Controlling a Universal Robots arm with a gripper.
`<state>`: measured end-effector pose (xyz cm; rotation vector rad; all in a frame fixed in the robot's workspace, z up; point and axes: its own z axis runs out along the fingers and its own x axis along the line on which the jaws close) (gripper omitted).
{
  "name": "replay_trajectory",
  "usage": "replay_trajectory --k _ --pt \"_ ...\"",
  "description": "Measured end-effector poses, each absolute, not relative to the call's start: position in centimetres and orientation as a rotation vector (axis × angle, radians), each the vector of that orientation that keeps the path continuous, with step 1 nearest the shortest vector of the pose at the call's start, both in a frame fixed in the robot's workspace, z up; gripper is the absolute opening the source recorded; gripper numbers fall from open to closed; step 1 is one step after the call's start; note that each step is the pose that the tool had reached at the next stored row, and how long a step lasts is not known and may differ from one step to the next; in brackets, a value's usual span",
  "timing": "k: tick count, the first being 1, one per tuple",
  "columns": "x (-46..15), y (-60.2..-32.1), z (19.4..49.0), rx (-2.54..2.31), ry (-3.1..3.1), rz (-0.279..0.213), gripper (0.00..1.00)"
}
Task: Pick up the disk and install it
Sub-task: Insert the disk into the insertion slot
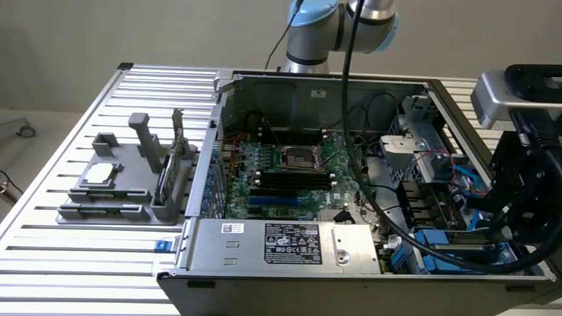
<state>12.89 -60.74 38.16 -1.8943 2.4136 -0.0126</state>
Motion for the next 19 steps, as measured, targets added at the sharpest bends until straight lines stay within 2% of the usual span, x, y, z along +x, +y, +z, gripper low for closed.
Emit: replay_trajectory --k 7,9,10,19 --pt "12.89 -60.74 38.15 -1.738 2.529 -0.020 0.42" --pt "12.88 -60.74 38.14 -1.690 2.562 -0.022 0.40" --pt "12.89 -60.74 38.15 -1.667 2.577 -0.023 0.33" --pt "12.89 -60.74 38.13 -1.451 2.706 -0.032 0.33"
